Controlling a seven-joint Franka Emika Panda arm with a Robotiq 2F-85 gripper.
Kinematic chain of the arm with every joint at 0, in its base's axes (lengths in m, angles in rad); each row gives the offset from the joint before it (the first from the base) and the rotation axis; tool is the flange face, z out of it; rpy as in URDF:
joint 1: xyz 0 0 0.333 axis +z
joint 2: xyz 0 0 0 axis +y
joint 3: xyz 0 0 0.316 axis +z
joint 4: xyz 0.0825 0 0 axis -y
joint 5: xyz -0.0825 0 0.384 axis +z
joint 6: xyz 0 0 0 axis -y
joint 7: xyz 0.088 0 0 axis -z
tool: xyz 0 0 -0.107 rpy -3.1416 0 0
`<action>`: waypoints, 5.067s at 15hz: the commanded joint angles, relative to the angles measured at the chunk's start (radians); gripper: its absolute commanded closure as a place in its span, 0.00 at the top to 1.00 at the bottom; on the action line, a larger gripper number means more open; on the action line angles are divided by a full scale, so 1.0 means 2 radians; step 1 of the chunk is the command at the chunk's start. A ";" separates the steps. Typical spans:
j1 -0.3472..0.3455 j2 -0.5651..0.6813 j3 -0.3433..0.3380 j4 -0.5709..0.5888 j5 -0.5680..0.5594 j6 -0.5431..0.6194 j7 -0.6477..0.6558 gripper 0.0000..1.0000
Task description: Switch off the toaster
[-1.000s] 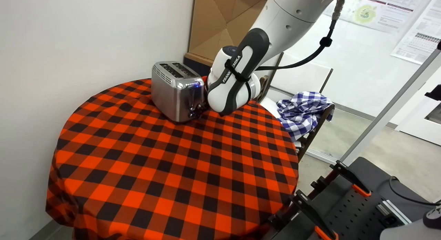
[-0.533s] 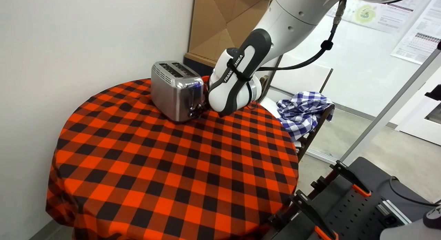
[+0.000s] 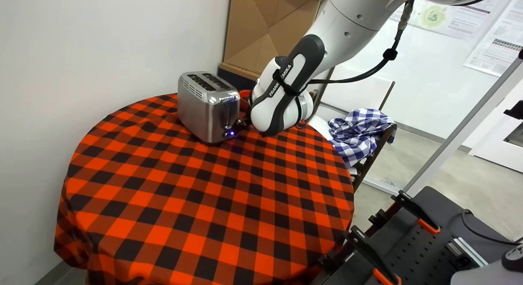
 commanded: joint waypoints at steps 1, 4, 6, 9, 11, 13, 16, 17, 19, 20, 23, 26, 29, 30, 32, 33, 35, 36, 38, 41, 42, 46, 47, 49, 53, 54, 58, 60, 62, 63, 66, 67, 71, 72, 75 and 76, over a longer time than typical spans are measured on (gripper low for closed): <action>-0.012 -0.003 0.014 0.001 0.006 0.024 -0.006 1.00; -0.019 -0.009 0.022 -0.004 0.000 0.005 -0.013 1.00; -0.020 -0.010 0.021 -0.004 -0.001 -0.004 -0.017 1.00; -0.016 -0.014 0.014 -0.007 -0.004 -0.016 -0.020 1.00; -0.016 -0.017 0.014 -0.009 -0.006 -0.025 -0.025 1.00; -0.019 -0.022 0.016 -0.011 -0.009 -0.039 -0.032 1.00; -0.020 -0.025 0.017 -0.012 -0.010 -0.048 -0.036 1.00; -0.021 -0.026 0.018 -0.013 -0.010 -0.049 -0.037 1.00; -0.024 -0.028 0.022 -0.015 -0.010 -0.047 -0.039 1.00; -0.025 -0.028 0.023 -0.017 -0.010 -0.045 -0.039 1.00; -0.031 -0.033 0.034 -0.023 -0.011 -0.044 -0.045 1.00; -0.035 -0.035 0.041 -0.025 -0.010 -0.044 -0.046 1.00; -0.036 -0.034 0.042 -0.023 -0.009 -0.046 -0.045 1.00; -0.036 -0.034 0.042 -0.023 -0.009 -0.046 -0.045 1.00; -0.036 -0.033 0.040 -0.021 -0.009 -0.048 -0.044 1.00; -0.036 -0.032 0.040 -0.021 -0.008 -0.049 -0.044 1.00; -0.037 -0.031 0.039 -0.020 -0.008 -0.050 -0.043 1.00; -0.038 -0.031 0.039 -0.019 -0.008 -0.049 -0.043 1.00; -0.038 -0.029 0.040 -0.018 -0.007 -0.047 -0.042 1.00; -0.037 -0.026 0.041 -0.015 -0.005 -0.044 -0.040 1.00; -0.036 -0.025 0.039 -0.013 -0.004 -0.043 -0.039 1.00; -0.032 -0.018 0.034 -0.004 -0.002 -0.044 -0.035 1.00; -0.031 -0.017 0.033 -0.003 -0.002 -0.044 -0.034 1.00; -0.030 -0.014 0.033 0.000 0.000 -0.040 -0.031 1.00; -0.021 -0.003 0.027 0.011 0.009 -0.014 -0.019 1.00; -0.020 -0.001 0.027 0.013 0.010 -0.011 -0.018 1.00; -0.020 0.003 0.029 0.018 0.011 -0.019 -0.016 1.00; -0.022 0.001 0.029 0.016 0.006 -0.039 -0.022 1.00; -0.025 0.000 0.030 0.015 0.005 -0.050 -0.023 1.00; -0.024 0.001 0.028 0.017 0.006 -0.050 -0.021 1.00; -0.021 0.006 0.025 0.019 0.009 -0.040 -0.017 1.00; -0.021 0.007 0.025 0.021 0.010 -0.037 -0.016 1.00; -0.018 0.018 0.026 0.032 0.020 -0.011 -0.004 1.00; -0.016 0.022 0.026 0.034 0.023 -0.001 0.000 1.00; -0.018 0.028 0.032 0.037 0.028 0.009 0.004 1.00; -0.019 0.030 0.034 0.039 0.031 0.014 0.005 1.00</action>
